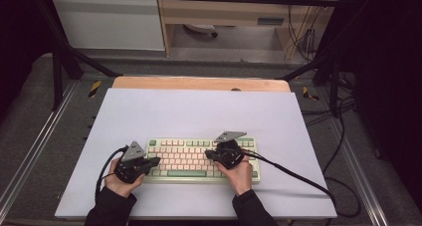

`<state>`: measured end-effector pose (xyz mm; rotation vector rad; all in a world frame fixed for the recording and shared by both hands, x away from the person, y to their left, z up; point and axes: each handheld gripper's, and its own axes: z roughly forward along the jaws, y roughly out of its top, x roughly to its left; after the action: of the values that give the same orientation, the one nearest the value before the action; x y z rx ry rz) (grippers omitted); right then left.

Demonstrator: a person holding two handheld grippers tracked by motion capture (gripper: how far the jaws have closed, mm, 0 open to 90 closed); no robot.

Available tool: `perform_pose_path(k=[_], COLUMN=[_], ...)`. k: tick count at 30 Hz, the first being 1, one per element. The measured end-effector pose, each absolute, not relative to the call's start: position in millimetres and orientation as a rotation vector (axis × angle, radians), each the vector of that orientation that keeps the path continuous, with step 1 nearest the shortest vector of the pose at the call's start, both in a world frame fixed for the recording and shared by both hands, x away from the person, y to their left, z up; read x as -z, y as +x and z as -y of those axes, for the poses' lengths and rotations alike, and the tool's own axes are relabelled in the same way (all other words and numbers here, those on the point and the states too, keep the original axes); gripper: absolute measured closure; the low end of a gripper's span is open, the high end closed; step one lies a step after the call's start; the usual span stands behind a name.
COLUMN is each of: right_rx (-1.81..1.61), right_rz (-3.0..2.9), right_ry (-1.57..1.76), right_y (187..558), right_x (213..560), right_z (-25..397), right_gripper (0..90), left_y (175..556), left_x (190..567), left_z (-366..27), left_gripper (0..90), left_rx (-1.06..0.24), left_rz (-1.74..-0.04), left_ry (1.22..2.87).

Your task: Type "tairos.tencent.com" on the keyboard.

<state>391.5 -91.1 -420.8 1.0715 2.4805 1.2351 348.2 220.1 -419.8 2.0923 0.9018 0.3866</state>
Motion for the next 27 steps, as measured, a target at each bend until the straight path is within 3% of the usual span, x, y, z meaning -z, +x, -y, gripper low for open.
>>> perform_pose_path(k=[27], right_rx=[-1.223], right_rz=[-2.492], right_ry=[1.062], right_y=[391.1], right_x=[423.4], right_z=[90.1], right_gripper=[90.0], left_y=[348.1], left_x=[421.1], left_z=[-218.4], left_gripper=[90.0], left_rx=[-0.385], left_rz=[-0.897], left_ry=[2.099])
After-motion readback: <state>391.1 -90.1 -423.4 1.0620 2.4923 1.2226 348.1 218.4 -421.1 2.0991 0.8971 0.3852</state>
